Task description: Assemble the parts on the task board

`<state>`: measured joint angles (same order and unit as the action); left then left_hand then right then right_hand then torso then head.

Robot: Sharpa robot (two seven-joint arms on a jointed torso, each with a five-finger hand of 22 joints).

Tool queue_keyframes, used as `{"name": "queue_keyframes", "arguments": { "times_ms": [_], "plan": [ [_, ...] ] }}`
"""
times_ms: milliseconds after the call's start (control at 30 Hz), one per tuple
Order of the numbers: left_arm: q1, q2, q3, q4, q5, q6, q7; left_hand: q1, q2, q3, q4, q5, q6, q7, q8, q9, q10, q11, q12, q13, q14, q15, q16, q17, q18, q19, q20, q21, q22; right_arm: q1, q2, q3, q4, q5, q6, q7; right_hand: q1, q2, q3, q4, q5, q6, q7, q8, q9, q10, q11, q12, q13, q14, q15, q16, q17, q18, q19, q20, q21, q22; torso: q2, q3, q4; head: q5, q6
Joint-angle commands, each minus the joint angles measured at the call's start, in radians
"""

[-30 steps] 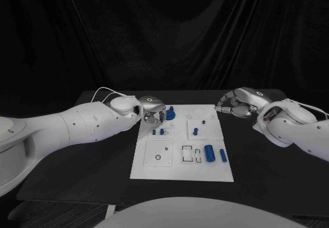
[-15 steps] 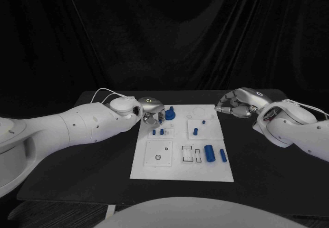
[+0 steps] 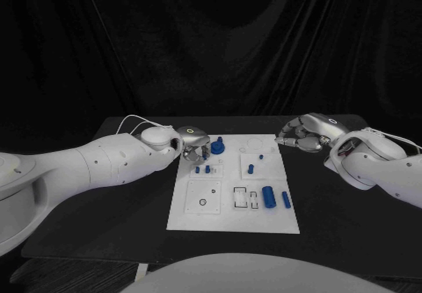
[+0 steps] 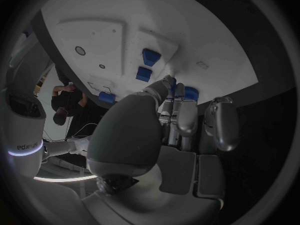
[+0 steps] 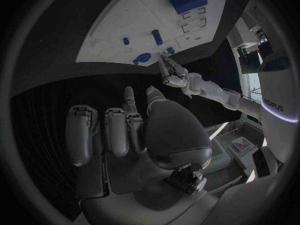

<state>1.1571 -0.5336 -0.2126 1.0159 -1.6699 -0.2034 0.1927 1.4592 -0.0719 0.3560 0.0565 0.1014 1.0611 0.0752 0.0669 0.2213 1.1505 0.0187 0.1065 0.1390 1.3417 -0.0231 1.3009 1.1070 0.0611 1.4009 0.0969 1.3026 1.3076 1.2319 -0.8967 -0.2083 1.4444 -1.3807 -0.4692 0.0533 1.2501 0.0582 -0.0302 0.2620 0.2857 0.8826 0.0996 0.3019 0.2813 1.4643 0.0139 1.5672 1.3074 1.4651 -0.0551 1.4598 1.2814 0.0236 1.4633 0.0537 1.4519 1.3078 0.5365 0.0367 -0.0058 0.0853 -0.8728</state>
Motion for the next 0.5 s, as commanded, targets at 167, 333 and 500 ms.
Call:
{"name": "queue_keyframes", "arguments": {
  "times_ms": [167, 333, 500],
  "plan": [
    [-0.007, 0.009, 0.001, -0.005, 0.000, 0.003, 0.003, 0.011, -0.001, 0.001, 0.000, 0.004, -0.006, -0.003, -0.001, -0.001, -0.005, 0.000, -0.005, 0.000, -0.005, 0.001, -0.003, 0.000, 0.001, -0.008, -0.002, -0.004, 0.179, -0.003, -0.002, 0.001, 0.004, -0.002, 0.005, -0.010, 0.001, 0.007, 0.002, 0.002, 0.003, 0.006, 0.001, -0.002, -0.001, 0.107, 0.006, 0.004, 0.263, 0.056, 0.006, -0.005, -0.001, 0.010, 0.049, 0.006, -0.006, 0.218, 0.000, 0.0001, -0.0004, 0.000, 0.000],
    [-0.010, 0.014, 0.001, -0.008, 0.000, 0.000, 0.007, 0.011, -0.001, 0.001, 0.000, 0.005, -0.006, -0.003, 0.000, -0.002, -0.005, 0.000, -0.005, 0.000, -0.005, 0.001, -0.003, 0.000, 0.001, -0.008, -0.002, -0.004, 0.179, -0.003, -0.003, 0.001, 0.005, -0.002, 0.005, -0.010, 0.002, 0.007, 0.002, 0.002, 0.002, 0.006, 0.001, -0.002, -0.001, 0.107, 0.006, 0.004, 0.263, 0.056, 0.006, -0.005, -0.001, 0.010, 0.049, 0.006, -0.006, 0.218, 0.000, 0.0003, -0.0006, -0.001, 0.000],
    [-0.012, 0.016, 0.001, -0.007, 0.000, -0.004, 0.008, 0.011, 0.000, 0.001, 0.000, 0.005, -0.005, -0.003, 0.001, -0.002, -0.003, 0.001, -0.004, 0.001, -0.006, 0.001, -0.003, 0.000, 0.001, -0.007, -0.002, -0.003, 0.180, -0.003, -0.002, 0.001, 0.003, -0.002, 0.006, -0.010, 0.003, 0.008, 0.002, 0.001, 0.001, 0.009, 0.000, -0.001, -0.001, 0.107, 0.006, 0.004, 0.263, 0.056, 0.006, -0.005, -0.001, 0.010, 0.049, 0.006, -0.006, 0.218, 0.000, 0.0003, -0.0005, 0.000, 0.000]
  ]
}}
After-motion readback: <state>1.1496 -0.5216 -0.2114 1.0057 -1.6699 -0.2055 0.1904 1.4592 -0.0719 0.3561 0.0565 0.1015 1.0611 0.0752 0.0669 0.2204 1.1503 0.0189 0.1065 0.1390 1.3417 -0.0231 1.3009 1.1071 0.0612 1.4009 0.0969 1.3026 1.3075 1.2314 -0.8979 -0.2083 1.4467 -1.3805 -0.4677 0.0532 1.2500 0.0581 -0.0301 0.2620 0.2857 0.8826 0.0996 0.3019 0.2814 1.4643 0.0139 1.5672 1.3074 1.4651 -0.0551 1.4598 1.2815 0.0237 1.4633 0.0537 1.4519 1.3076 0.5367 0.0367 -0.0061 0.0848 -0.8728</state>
